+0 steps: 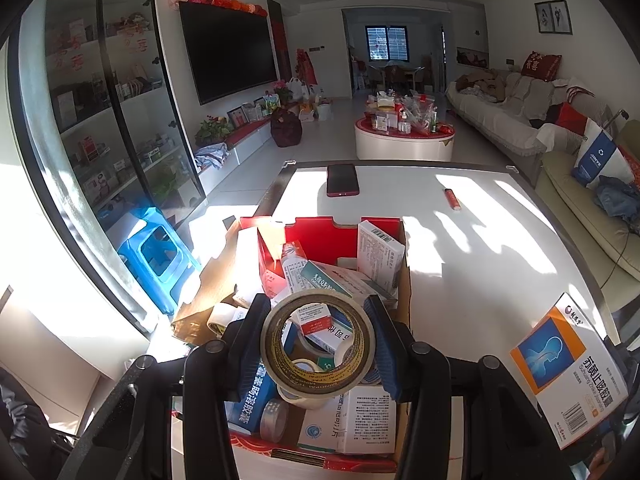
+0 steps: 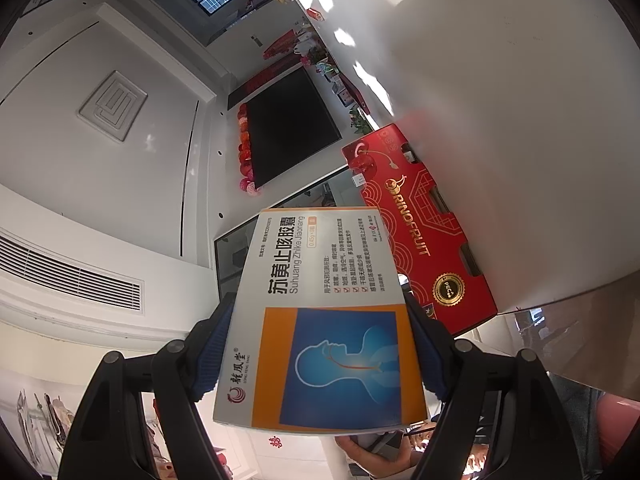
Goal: Organize objects
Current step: 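Hold the tape roll and Suhuang box above the tray with both tools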
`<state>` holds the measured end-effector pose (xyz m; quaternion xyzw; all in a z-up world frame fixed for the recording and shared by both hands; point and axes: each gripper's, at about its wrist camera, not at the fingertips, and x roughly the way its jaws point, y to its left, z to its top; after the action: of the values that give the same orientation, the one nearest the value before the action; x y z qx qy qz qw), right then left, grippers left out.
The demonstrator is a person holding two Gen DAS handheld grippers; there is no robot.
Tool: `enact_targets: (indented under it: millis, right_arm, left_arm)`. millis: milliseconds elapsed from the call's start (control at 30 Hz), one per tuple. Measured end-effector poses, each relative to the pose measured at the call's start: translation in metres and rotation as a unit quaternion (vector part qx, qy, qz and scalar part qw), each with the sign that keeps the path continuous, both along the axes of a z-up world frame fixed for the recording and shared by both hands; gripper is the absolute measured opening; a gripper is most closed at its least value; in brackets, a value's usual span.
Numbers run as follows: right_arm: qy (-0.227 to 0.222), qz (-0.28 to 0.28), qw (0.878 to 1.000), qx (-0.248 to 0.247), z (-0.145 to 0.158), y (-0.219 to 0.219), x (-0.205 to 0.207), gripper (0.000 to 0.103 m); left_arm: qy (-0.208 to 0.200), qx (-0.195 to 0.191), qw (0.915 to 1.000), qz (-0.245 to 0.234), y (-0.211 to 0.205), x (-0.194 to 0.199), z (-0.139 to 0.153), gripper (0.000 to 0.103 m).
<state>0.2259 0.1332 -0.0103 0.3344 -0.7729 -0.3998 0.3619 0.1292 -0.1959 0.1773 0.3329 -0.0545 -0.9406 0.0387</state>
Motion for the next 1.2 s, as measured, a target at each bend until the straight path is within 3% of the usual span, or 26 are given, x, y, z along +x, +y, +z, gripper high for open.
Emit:
enact_targets:
  millis: [1200]
  right_arm:
    - [-0.007, -0.006, 1.000, -0.016, -0.0075, 0.0012, 0.0056, 0.078]
  left_arm:
    - [0.003, 0.001, 1.0000, 0.003, -0.0005, 0.0024, 0.0004, 0.052]
